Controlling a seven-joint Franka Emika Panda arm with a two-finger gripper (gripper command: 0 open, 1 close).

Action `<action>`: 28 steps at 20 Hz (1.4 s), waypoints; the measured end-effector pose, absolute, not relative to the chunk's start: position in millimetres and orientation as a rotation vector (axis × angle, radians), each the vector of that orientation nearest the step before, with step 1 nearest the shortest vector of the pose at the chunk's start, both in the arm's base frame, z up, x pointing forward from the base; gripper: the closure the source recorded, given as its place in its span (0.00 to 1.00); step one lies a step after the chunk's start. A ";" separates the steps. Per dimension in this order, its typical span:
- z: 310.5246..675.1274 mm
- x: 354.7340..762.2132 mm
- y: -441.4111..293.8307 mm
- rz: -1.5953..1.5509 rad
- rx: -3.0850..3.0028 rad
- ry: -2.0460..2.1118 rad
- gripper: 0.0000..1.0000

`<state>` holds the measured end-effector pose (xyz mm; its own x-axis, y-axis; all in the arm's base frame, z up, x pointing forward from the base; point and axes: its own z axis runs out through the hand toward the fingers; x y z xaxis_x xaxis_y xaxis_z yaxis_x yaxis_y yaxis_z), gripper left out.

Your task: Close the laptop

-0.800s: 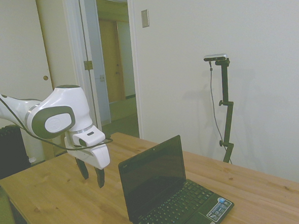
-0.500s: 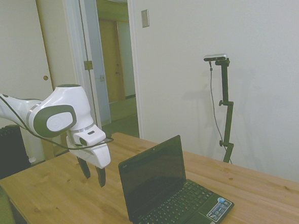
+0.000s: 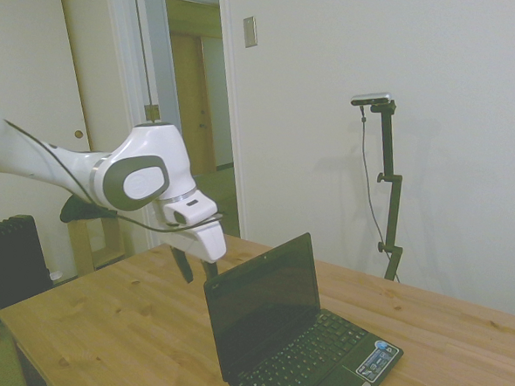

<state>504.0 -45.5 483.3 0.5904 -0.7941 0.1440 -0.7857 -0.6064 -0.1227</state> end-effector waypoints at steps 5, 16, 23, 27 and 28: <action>501.8 551.1 -61.9 -0.305 -2.729 1.405 1.00; 499.9 577.0 -66.2 -0.278 -2.698 1.452 1.00; 504.9 569.4 -71.5 -0.245 -2.672 1.483 1.00; 501.9 563.6 -87.2 -0.204 -2.647 1.532 1.00; 501.6 561.4 -91.9 -0.193 -2.641 1.545 1.00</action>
<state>561.4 -91.9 501.6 0.4846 -0.8720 0.0700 -0.8624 -0.4896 -0.1287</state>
